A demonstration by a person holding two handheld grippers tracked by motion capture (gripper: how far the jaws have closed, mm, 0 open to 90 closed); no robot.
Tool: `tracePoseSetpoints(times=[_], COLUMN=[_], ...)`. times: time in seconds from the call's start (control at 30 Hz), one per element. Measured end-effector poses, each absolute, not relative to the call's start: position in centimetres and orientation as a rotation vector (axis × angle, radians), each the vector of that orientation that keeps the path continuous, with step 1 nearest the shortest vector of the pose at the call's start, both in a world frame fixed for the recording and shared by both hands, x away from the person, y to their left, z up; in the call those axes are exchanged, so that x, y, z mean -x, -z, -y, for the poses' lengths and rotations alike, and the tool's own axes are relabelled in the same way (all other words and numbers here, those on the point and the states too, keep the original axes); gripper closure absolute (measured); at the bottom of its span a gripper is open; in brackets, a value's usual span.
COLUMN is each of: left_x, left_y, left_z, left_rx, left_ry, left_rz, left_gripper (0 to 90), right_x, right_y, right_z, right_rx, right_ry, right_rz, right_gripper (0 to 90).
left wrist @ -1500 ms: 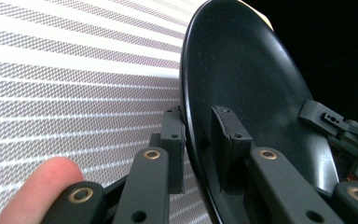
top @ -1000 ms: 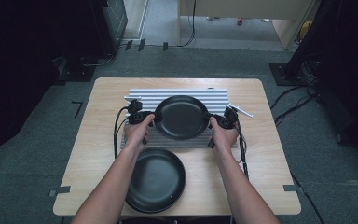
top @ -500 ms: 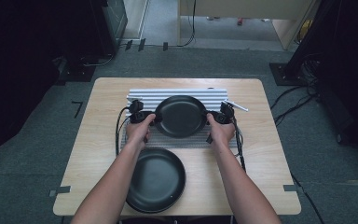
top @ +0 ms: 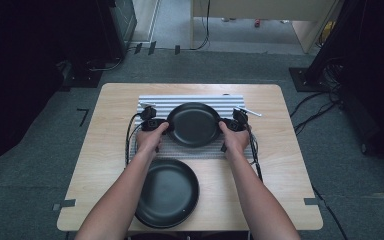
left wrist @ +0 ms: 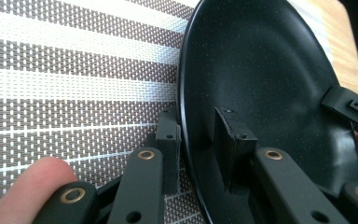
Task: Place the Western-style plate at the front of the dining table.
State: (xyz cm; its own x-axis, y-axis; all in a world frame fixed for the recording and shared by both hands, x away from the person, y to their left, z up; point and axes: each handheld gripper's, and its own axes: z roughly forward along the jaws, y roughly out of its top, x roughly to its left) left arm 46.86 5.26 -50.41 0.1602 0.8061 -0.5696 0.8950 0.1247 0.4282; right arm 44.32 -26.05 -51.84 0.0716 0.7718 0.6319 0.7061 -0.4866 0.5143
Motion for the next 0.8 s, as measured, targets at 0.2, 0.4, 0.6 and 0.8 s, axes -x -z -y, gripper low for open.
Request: tracePoseSetpoints(times=[0.2,0.4,0.6,0.8], left_x=[-46.8,-46.0,-44.7,-42.8], left_y=[50.4,49.3,48.9,47.2], left_z=[-5.3,-6.4,-9.1,-12.0], left_rx=[-1.722,-1.822,-1.782,-1.757], left_ry=[0.130,-0.092,-0.126,-0.156], left_rz=[-1.606,-1.496,-1.442,-1.428], left_gripper=[72.7,64.3,45.4,41.2], right_x=[-44.2,-43.4,-42.1,-40.4], right_y=[52.1,50.9,49.0,49.1], right_z=[25.9,25.2,25.4,26.3], right_rx=[-2.201,-1.981,-1.852,-1.694], right_ry=[-1.385,-1.252,-1.201,-1.144], right_rz=[-1.568,-1.649,-1.695,-1.770], right_gripper=[78.7,65.5,56.1,53.1])
